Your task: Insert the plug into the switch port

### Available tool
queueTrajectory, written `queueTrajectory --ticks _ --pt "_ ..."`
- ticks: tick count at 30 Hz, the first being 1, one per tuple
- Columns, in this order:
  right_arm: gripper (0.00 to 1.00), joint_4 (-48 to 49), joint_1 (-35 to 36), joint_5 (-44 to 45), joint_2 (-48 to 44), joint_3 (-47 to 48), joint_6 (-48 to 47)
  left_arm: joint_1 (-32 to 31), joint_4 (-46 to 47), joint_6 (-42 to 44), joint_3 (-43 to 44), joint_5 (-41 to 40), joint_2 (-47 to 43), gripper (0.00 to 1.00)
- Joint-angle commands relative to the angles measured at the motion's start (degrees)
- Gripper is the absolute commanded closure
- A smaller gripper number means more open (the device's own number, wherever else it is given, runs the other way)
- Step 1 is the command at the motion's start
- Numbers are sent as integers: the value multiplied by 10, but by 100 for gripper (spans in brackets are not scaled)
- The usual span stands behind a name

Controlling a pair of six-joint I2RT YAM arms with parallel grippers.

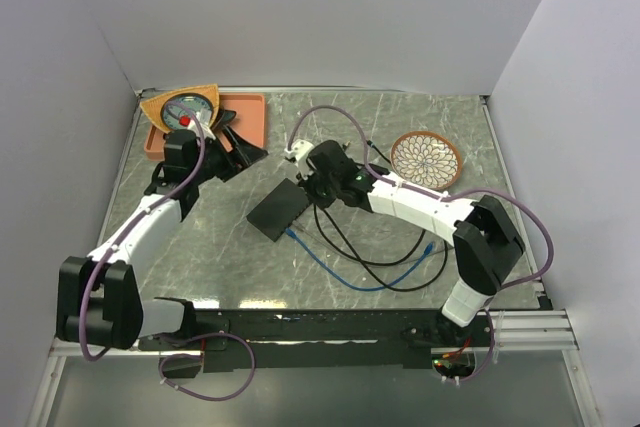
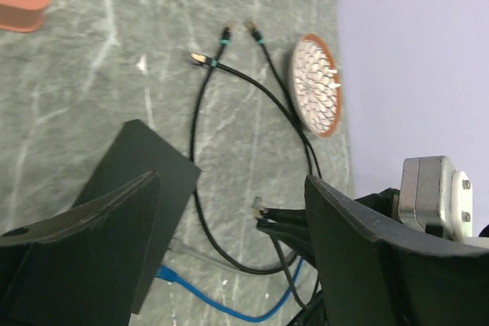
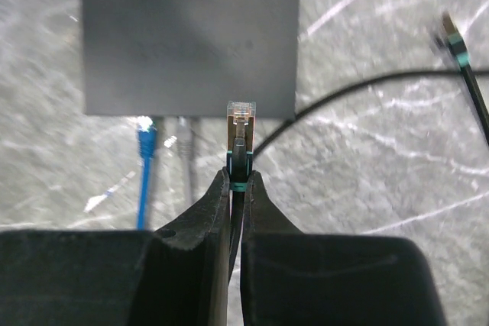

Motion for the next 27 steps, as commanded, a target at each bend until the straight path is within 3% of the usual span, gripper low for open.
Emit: queueTrajectory --ticks 1,11,27 --pt "100 28 -14 -8 -16 -18 0 10 -16 38 21 -20 24 18" --pt "100 25 -20 -43 33 -19 -4 13 9 83 19 -55 129 15" --pt "100 43 -20 -105 86 -33 4 -4 103 48 17 25 248 16"
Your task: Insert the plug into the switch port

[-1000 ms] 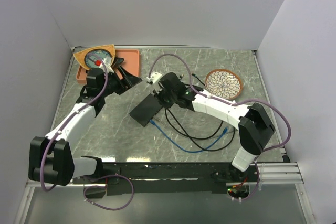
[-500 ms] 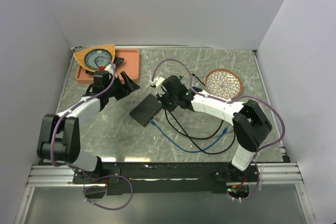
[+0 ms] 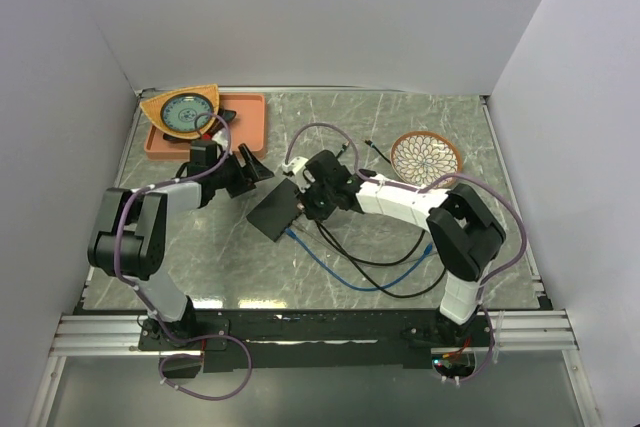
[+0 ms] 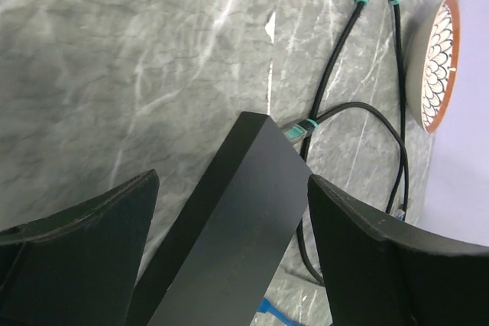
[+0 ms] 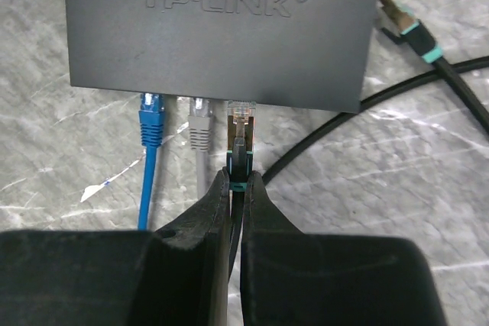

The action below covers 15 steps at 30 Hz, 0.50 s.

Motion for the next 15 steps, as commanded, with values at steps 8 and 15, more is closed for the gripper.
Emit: queueTrajectory --ticks 8,15 --pt "100 7 -3 -5 53 16 11 -41 41 -15 20 16 44 20" --pt "100 7 -3 0 65 6 9 -50 31 -9 28 13 58 23"
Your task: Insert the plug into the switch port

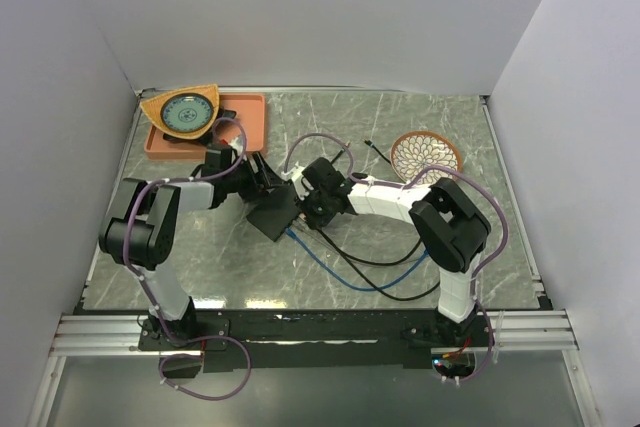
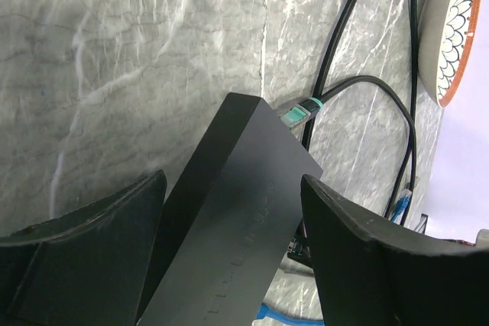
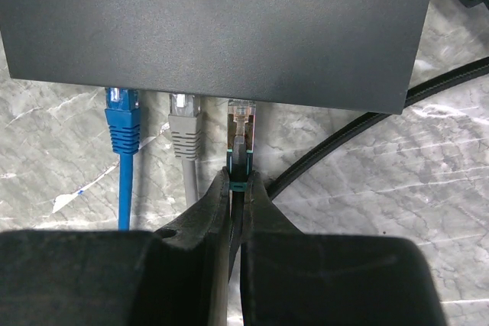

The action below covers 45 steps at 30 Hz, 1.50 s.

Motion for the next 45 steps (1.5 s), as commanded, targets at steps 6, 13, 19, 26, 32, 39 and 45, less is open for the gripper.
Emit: queueTrajectory --ticks 6,13,19,26,32,39,45 --pt "100 -6 -4 21 17 15 5 -7 3 6 25 3 14 24" --pt "100 -51 -4 40 35 58 16 -12 -6 11 31 -2 16 25" --pt "100 -40 -4 32 28 60 26 -14 -6 14 33 2 21 25" --pt "100 -20 1 5 13 59 31 -17 -10 17 33 4 27 26" --pt "100 -13 7 14 10 73 38 -19 -6 16 27 7 31 26" --pt "100 -12 8 29 8 85 39 -23 0 15 23 10 32 27" --pt "100 -5 9 21 24 95 29 -27 -3 21 29 13 37 28"
